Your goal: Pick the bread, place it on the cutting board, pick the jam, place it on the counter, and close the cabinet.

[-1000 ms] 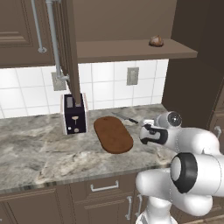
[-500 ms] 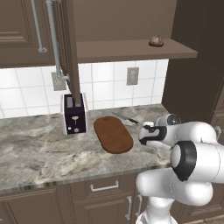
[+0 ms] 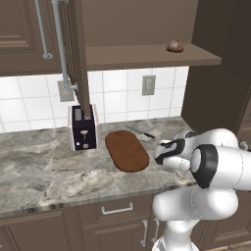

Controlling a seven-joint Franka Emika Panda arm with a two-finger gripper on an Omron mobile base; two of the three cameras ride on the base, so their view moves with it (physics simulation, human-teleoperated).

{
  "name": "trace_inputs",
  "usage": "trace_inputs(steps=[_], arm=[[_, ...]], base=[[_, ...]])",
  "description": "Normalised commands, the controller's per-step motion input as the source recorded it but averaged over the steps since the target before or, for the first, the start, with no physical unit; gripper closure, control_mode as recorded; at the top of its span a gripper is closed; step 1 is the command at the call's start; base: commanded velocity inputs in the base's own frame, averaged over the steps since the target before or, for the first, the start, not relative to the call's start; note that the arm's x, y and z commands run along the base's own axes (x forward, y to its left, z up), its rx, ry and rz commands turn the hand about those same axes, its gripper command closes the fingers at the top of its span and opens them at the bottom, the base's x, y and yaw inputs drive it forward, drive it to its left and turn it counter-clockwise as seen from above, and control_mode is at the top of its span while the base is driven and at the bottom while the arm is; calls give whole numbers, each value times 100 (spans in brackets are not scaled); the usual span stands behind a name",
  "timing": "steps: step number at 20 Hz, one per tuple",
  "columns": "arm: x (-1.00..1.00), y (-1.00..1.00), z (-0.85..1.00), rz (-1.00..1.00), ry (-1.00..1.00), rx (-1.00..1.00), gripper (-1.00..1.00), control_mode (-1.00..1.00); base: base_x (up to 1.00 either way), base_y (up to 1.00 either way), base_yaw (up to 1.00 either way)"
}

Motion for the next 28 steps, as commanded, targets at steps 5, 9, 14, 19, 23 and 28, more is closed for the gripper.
trace_inputs(steps=[5,9,14,19,23,28], arm=[[0,0,-24,0,0,0,100,-100],[0,0,-20,0,0,0,100,-100],[0,0,-19,0,0,0,100,-100],[0,0,-19,0,0,0,100,-100],[0,0,-21,0,0,0,100,-100],[0,0,-19,0,0,0,100,-100]], base=[[0,0,0],[0,0,0],[0,0,0],[0,0,0],[0,0,0],[0,0,0]])
